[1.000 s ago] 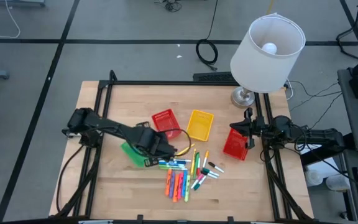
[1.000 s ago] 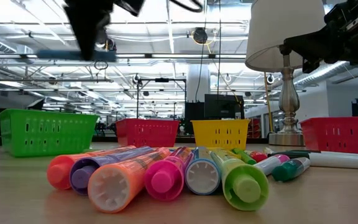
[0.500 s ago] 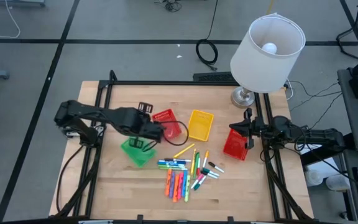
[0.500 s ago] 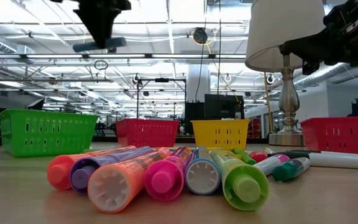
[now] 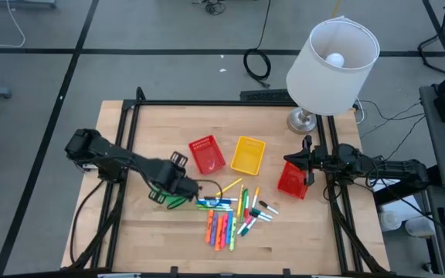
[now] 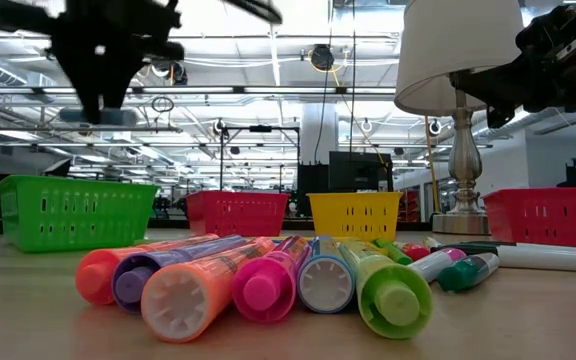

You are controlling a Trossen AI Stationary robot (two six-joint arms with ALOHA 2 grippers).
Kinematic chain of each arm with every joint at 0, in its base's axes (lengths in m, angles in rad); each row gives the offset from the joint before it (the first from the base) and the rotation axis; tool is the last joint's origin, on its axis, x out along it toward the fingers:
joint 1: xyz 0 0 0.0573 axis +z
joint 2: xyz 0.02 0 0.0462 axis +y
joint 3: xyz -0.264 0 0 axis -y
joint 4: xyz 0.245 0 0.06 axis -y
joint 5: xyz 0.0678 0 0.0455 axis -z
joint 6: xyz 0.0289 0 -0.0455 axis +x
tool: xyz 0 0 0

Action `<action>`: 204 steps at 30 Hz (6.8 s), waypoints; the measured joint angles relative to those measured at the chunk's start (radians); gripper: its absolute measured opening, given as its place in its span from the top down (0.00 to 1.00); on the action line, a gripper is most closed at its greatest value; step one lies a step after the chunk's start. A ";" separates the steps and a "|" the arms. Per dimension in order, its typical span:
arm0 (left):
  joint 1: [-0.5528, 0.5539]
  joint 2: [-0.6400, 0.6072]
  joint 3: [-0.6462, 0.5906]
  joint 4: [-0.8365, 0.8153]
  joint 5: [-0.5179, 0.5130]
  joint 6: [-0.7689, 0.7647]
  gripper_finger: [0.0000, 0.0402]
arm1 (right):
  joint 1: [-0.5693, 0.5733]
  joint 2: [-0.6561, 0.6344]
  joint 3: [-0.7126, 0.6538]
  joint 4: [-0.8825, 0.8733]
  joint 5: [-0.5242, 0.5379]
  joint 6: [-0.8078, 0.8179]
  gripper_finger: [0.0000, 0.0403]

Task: Pick & Place Markers
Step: Put the left blue highlighter into the green bin, then put the white and brown marker into the left red bin

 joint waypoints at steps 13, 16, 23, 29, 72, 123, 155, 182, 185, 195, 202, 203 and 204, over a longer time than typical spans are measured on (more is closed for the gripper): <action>-0.018 0.001 -0.150 0.177 0.064 -0.043 0.86 | 0.000 0.000 0.000 -0.001 0.001 0.000 1.00; -0.018 0.001 -0.159 0.180 0.082 -0.062 0.86 | 0.000 0.000 0.000 -0.001 0.002 0.000 1.00; -0.018 0.001 -0.166 0.219 0.098 -0.052 0.74 | 0.000 0.000 0.000 -0.001 0.002 0.000 1.00; -0.009 0.001 -0.166 0.259 0.082 -0.062 0.73 | 0.000 0.000 0.000 -0.001 0.002 0.000 1.00; -0.014 -0.886 -1.138 1.791 -0.079 -0.303 0.99 | 0.000 0.000 0.000 0.061 -0.001 -0.235 1.00; -0.023 -0.884 -1.247 2.040 -0.333 0.025 0.89 | 0.355 1.681 1.152 -0.377 0.182 -0.029 0.64; -0.006 -0.884 -1.246 2.024 -0.365 -0.083 0.88 | 0.360 1.735 1.057 -0.203 0.131 0.068 0.68; -0.006 -0.884 -1.246 2.017 -0.364 -0.082 0.88 | 0.344 1.825 1.059 -0.205 0.133 0.050 0.90; -0.006 -0.884 -1.246 2.017 -0.364 -0.086 0.88 | 0.344 1.825 1.059 -0.206 0.133 0.042 0.97; -0.006 -0.884 -1.246 2.019 -0.364 -0.111 0.88 | 0.340 1.826 1.058 -0.200 0.186 0.051 0.96; -0.006 -0.884 -1.246 2.020 -0.364 -0.117 0.88 | 0.333 1.813 1.056 -0.191 0.270 0.050 0.97; -0.006 -0.884 -1.246 2.020 -0.364 -0.118 0.88 | 0.332 1.806 1.055 -0.195 0.271 0.046 0.97; -0.006 -0.884 -1.246 2.019 -0.364 -0.120 0.88 | 0.330 1.797 1.053 -0.195 0.275 0.040 0.97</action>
